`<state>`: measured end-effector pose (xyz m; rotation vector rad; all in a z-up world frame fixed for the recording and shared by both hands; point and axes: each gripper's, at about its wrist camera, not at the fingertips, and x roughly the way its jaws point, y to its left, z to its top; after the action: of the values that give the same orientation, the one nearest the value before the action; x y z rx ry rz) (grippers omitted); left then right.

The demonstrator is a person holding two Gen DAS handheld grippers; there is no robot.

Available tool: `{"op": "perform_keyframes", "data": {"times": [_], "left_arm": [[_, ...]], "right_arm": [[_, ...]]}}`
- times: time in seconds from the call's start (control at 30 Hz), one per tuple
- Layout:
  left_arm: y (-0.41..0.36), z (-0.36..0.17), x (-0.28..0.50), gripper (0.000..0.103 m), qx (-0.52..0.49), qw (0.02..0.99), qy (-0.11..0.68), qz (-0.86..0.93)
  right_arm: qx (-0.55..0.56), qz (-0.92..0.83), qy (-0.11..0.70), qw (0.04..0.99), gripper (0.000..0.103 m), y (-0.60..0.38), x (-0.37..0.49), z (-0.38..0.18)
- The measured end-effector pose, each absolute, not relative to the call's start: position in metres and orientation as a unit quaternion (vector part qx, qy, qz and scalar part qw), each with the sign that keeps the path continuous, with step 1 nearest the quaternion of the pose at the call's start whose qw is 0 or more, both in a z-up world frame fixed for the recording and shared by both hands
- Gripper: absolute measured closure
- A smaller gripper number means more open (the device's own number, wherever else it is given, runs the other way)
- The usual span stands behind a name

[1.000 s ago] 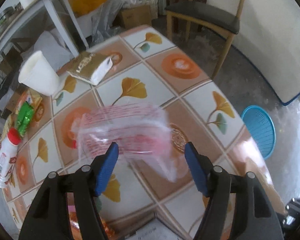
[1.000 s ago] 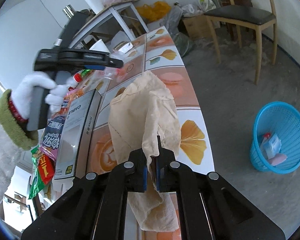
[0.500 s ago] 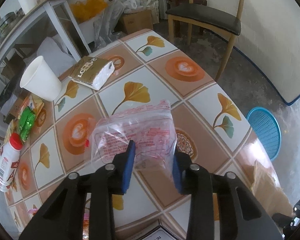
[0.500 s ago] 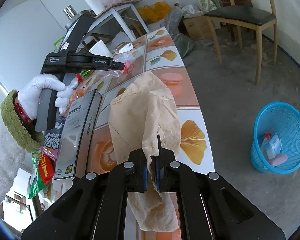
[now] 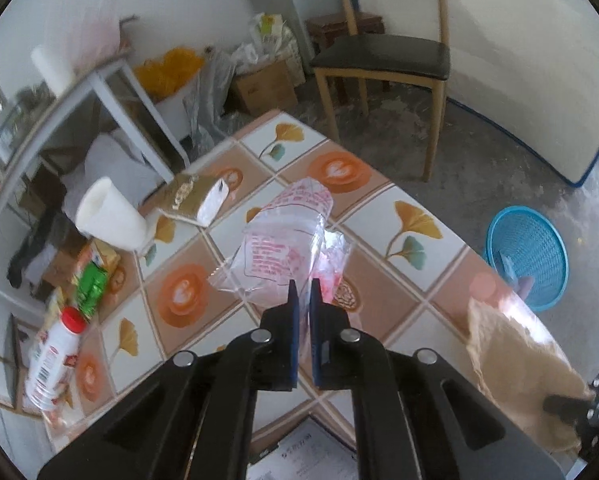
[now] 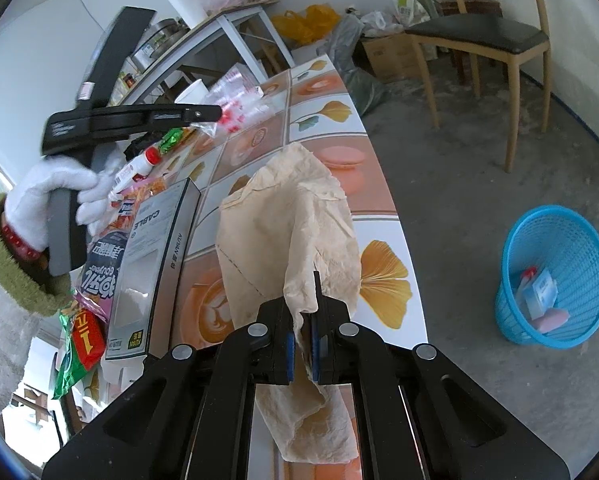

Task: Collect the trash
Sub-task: 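Carry the paper sheet and plastic bag to the blue wastebasket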

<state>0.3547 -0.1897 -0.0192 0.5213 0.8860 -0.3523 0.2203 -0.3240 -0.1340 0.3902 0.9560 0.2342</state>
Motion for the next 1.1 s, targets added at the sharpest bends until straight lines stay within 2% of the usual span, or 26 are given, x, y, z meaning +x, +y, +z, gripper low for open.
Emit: {"op": "perform_keyframes", "data": {"times": [0.33,1.1], "left_arm": [[-0.194,-0.008,0.322,0.099,0.296,0.86,0.378,-0.171],[-0.206,0.031,0.272,0.099,0.311,0.877,0.32,-0.18]], "right_arm": [[0.2,0.111,0.458,0.859,0.102,-0.328,0.222,-0.135],[0.243,0.121,0.431,0.861,0.102,-0.343,0.212,-0.117]]}}
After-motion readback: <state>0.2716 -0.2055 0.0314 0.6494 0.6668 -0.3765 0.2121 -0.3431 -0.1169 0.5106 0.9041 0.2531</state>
